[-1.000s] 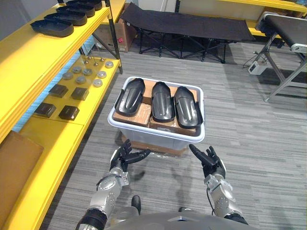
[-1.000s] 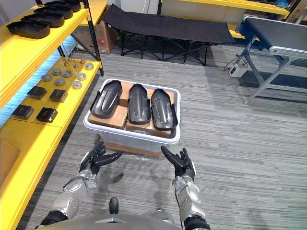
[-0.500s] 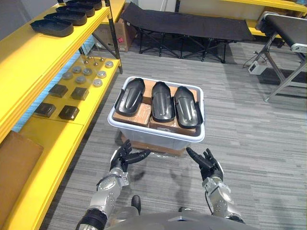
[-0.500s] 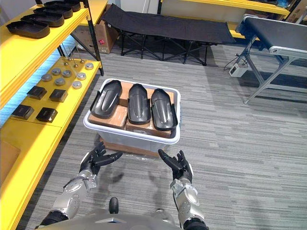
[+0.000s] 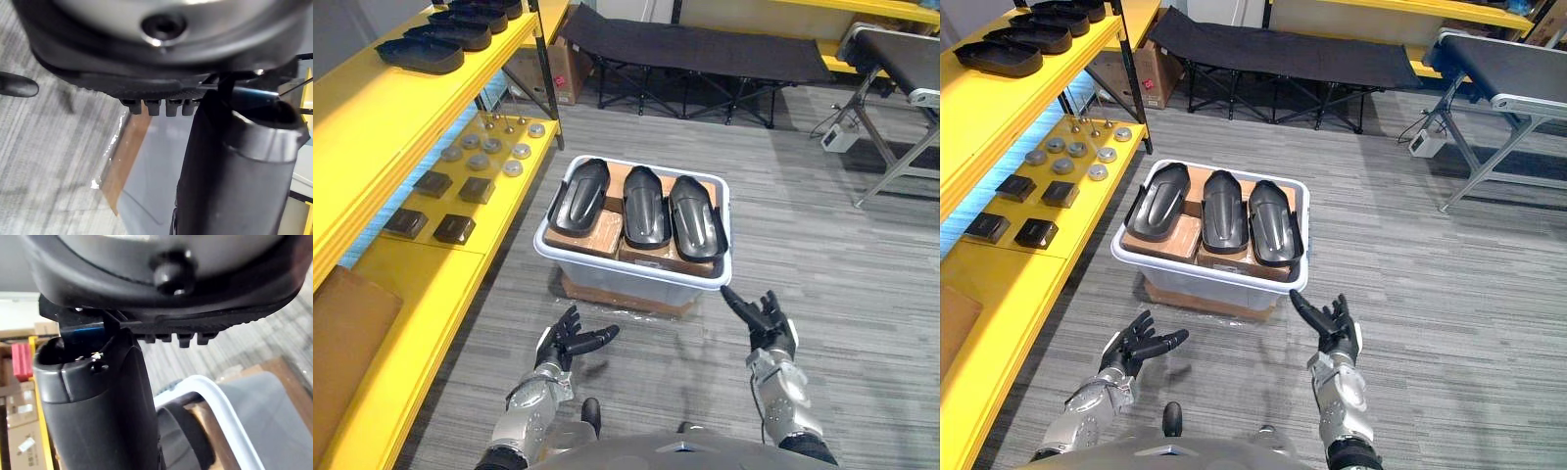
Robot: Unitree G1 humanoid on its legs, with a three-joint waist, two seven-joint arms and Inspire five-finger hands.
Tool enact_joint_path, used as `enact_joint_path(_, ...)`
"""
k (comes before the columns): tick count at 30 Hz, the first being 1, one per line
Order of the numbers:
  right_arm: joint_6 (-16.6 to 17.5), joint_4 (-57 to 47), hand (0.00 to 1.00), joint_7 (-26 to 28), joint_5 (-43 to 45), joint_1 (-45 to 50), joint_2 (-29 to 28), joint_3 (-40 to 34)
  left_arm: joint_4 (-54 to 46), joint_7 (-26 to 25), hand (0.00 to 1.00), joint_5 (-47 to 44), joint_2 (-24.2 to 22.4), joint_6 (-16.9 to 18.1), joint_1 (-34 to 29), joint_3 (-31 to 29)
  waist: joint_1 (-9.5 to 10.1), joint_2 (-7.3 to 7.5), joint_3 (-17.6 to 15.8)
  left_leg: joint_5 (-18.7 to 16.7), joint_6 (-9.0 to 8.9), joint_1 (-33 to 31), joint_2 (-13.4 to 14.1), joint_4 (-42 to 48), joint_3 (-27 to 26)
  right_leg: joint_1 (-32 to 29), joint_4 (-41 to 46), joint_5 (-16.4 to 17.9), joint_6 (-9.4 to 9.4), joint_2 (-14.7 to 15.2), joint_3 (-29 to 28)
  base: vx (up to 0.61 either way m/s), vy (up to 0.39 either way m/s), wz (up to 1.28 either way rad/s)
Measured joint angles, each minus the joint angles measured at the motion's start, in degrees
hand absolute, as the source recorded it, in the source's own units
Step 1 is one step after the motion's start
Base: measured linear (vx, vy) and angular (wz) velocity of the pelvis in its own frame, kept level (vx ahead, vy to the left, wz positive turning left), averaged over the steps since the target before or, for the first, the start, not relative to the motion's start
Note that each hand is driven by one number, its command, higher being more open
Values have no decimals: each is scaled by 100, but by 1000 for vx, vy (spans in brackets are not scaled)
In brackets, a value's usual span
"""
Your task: Walk over and take three plastic housings, then place them on the shelf
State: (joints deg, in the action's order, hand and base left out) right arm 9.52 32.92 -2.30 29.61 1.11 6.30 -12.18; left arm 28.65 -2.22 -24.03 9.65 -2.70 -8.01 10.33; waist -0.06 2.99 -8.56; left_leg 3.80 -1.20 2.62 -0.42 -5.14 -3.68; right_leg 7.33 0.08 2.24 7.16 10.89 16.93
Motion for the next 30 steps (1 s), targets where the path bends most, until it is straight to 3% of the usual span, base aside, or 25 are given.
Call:
enact_joint_path(10,-86,-22,100,-281,-245,-534,935,-355,-233,175,100,40,73,-21,-422,-3,139,-72,-59,57,14,-142,10,27,24,-215,211,-1,-1,12,-19,-17,1,1)
enact_joint_path(16,-474,328,100,-583,-254,-1770,1693,-412,-489,258,100,-11,247,15,-258,-16,206,-102,-813,75,75,-760,22,455,138,-721,539,6,-77,40,15,-149,30,10)
enact_joint_path(21,-693,1375,100,-793,-302,-3370,2933,-49,-513,224,100,-118,440,138,167,-11,428,-161,-1520,164,90,-1528,70,872,240,-1242,591,-216,-123,-3,110,-107,12,11)
enact_joint_path(25,-764,1984,100,-833,-388,-4349,3462,416,-488,80,100,-341,497,284,495,32,497,-260,-1725,172,111,-2032,65,1183,377,-1589,705,-262,-132,-5,196,-37,-2,16)
enact_joint_path(30,-851,2368,100,-828,-398,-5219,3923,1105,-313,35,100,-555,460,543,826,310,638,-563,-1852,115,116,-2352,72,1426,438,-1854,896,-227,-183,8,271,-31,5,5)
